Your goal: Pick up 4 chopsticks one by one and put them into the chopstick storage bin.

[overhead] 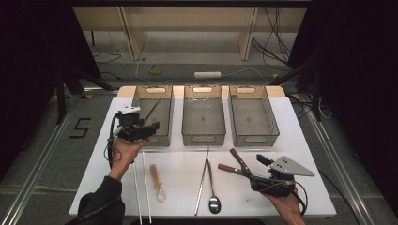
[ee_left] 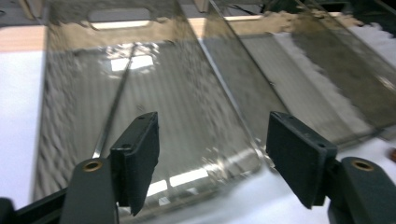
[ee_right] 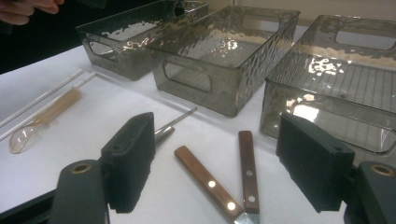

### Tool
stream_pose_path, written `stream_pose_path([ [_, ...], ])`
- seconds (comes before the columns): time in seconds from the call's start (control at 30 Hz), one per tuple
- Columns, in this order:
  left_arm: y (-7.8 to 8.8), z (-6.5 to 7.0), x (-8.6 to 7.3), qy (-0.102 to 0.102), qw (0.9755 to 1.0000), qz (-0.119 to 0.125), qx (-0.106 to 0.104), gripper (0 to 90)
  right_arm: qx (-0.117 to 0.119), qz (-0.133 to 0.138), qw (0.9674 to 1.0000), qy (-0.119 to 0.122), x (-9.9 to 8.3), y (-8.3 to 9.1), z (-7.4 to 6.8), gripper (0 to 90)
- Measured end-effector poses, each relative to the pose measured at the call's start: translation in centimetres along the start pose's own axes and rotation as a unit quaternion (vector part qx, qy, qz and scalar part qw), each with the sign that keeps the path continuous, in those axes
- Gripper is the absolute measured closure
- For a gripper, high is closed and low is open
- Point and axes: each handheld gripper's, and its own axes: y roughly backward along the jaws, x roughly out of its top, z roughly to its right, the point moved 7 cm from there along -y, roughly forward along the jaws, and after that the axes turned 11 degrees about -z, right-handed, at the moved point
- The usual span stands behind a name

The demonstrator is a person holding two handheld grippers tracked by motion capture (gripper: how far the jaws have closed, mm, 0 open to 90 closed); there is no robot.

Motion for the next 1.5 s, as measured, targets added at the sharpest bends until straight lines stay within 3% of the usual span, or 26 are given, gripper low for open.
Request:
stream_pose_path([
  [0.23,2.0,2.4,-2.1,0.003,0.9998,0.021,0.002,30.7,0.0,0.001,1.0,0.002,0.1,0.1,-0.2,29.3],
  [0.6,3.0,6.9,-7.0,-0.033,0.9988,0.037,0.002,29.4,0.001,0.001,1.0,0.006,0.1,0.0,-0.3,29.3],
  [1.0,2.8,9.7,-10.1,-0.056,0.9981,0.016,-0.018,24.3,-0.001,0.001,1.0,0.007,0.1,0.0,-0.3,29.3],
  [1.13,2.8,10.3,-10.8,-0.045,0.9983,0.017,-0.031,24.2,-0.002,0.001,1.0,0.006,0.1,0.1,-0.3,29.3],
  [1.5,2.8,12.4,-13.1,-0.065,0.9974,0.009,-0.031,24.1,-0.003,0.0,1.0,0.005,0.1,0.0,-0.3,29.3],
])
